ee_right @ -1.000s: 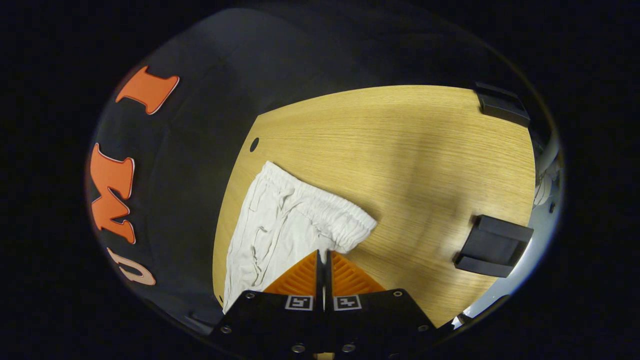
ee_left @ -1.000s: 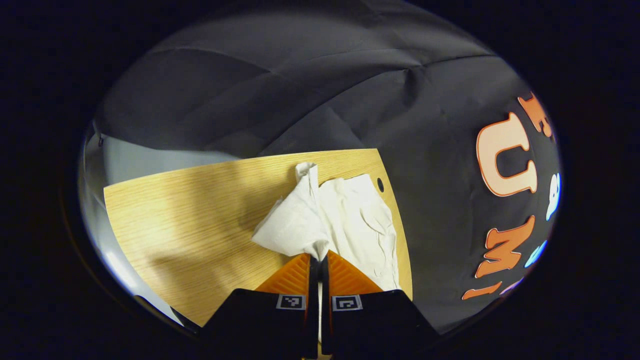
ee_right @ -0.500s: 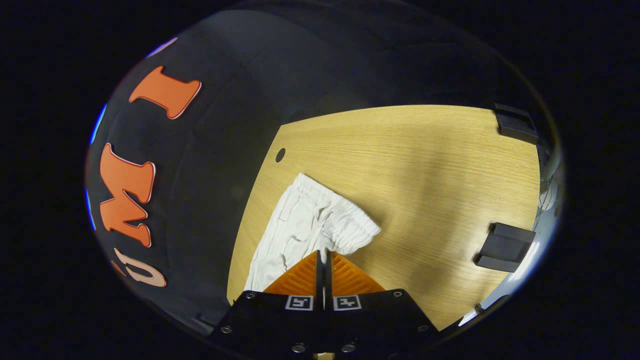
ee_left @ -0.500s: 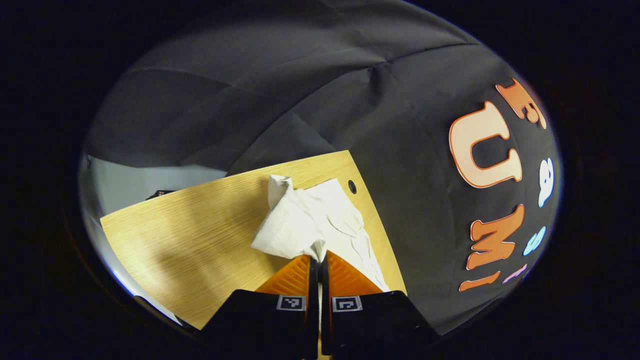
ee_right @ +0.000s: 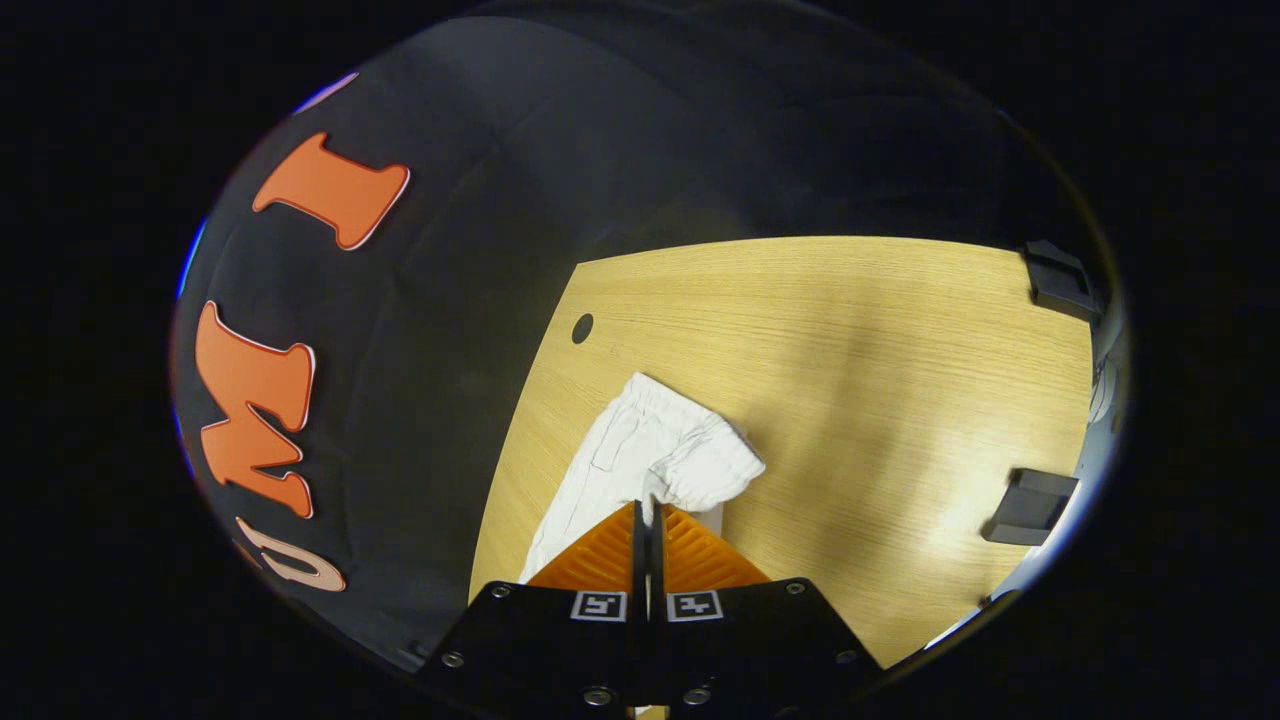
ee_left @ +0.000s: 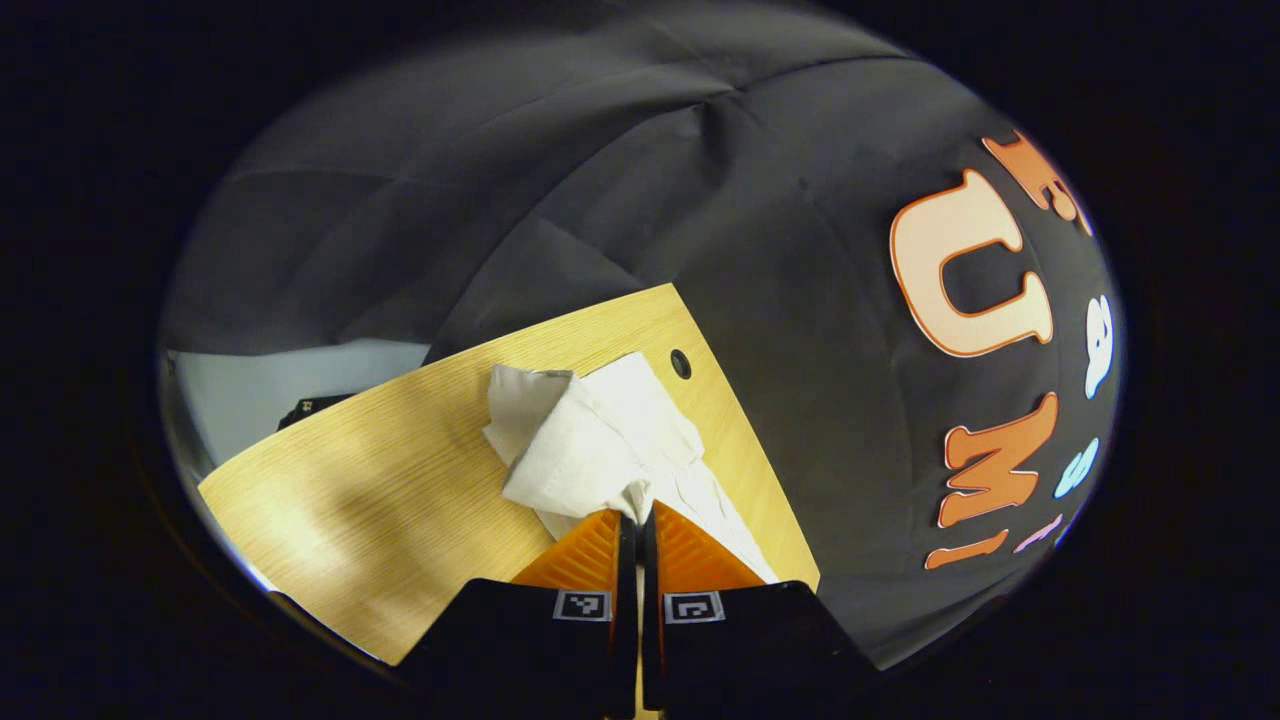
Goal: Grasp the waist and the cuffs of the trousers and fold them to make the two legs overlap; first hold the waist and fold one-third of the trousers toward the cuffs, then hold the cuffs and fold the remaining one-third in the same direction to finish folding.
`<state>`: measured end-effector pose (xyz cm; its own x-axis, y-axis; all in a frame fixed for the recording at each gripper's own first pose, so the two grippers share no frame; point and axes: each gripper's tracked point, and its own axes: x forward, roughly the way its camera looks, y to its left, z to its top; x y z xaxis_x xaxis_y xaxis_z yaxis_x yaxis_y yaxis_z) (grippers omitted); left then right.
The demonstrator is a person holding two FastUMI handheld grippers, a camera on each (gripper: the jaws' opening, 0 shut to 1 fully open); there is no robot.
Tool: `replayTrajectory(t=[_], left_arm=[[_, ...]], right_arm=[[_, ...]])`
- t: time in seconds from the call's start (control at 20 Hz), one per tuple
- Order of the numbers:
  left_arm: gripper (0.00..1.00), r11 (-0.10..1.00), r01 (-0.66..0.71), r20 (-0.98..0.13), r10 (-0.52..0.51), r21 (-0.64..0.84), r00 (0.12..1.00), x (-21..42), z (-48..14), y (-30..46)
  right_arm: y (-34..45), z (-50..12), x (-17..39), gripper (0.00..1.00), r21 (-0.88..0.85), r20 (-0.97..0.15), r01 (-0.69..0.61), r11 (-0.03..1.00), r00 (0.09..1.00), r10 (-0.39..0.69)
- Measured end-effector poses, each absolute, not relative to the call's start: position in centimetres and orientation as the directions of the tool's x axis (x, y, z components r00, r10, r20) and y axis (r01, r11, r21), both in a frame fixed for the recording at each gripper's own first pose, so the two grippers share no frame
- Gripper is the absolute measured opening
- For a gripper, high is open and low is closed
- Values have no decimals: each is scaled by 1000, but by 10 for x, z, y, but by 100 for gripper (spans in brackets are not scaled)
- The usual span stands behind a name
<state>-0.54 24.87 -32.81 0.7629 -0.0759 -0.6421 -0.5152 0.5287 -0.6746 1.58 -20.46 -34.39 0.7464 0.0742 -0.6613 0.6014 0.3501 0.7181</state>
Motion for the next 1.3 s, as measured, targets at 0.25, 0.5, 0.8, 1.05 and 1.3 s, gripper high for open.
replayTrajectory(t=[0.25, 0.5, 0.8, 1.05, 1.3], left_arm=[[6, 592, -487, -660, -104, -642, 744, 41, -330, 244], [6, 634, -448, -676, -165, -631, 718, 100, -343, 244], [6, 608, -553, -760, -133, -569, 636, 144, -412, 260], [6, 643, -546, -769, -108, -537, 629, 166, -424, 258], [24, 713, -527, -800, -78, -462, 596, 169, -419, 250]], right_arm=[[-201, -344, 60, 1, 714, -671, 592, 375, 730, 126], [-199, -357, 118, 0, 691, -700, 600, 403, 695, 165], [-199, -385, 181, 1, 647, -742, 617, 448, 646, 181], [-198, -408, 208, 0, 623, -758, 608, 492, 624, 188], [-195, -399, 217, 6, 628, -741, 553, 547, 640, 203]])
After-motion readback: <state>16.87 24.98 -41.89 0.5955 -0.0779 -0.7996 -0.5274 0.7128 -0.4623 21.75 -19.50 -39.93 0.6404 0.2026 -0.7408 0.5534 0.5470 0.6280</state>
